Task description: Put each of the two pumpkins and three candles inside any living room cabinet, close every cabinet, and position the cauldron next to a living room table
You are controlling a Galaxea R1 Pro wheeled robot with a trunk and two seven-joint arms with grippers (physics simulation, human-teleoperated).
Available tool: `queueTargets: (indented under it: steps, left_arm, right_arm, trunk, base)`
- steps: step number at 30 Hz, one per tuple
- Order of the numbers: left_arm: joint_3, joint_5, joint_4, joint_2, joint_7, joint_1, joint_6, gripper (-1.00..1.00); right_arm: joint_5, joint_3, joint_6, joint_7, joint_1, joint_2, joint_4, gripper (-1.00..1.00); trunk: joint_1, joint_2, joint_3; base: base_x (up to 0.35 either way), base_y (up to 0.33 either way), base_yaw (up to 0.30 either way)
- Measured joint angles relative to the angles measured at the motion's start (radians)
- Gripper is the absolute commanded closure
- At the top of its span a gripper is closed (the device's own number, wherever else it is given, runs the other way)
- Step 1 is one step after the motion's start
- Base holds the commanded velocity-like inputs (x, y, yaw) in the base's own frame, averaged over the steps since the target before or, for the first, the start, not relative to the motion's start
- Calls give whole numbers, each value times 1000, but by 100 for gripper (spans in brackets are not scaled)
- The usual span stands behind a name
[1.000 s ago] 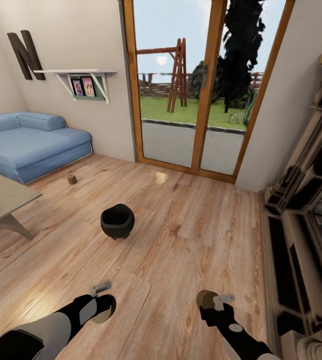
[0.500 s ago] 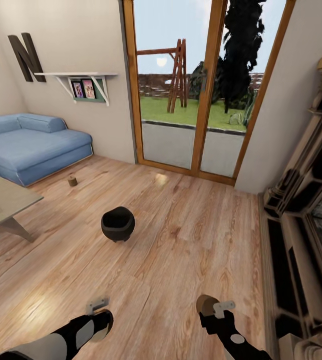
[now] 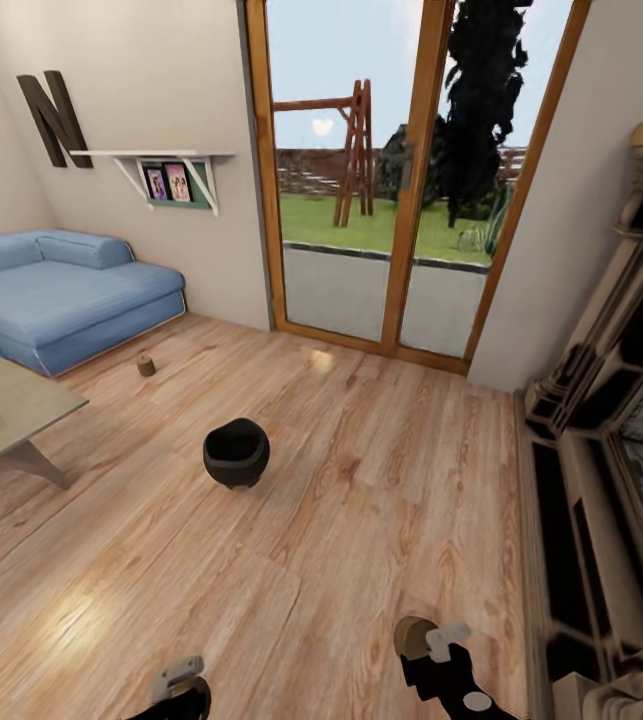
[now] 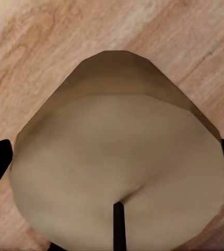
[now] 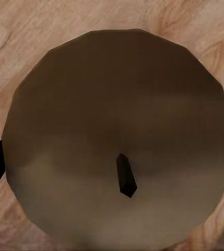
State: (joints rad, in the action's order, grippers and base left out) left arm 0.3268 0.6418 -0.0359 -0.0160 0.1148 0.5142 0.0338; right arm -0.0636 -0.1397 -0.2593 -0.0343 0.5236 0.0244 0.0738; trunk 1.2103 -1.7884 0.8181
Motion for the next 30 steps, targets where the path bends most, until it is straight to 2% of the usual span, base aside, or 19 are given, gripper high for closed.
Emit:
queueTargets:
  steps: [4,11,30]
  left_arm:
    - [1,0,35,2,0,-9,31,100]
    - [1,0,45,2,-1,-22,37,100]
    - [2,-1,45,1,-1,-31,37,100]
  right_arm:
    - [-21,0,-3,0,-8,0,-45,100]
    - [-27,-1,-3,0,-68,0,-50,100]
    - [-22,0,-3,1,-75,0,-53,100]
  trunk:
    - [-15,28,-13]
    - [-42,77,-35]
    - [-115,210,-94]
  base:
    - [0,0,0]
    - [0,0,0]
    - [0,0,0]
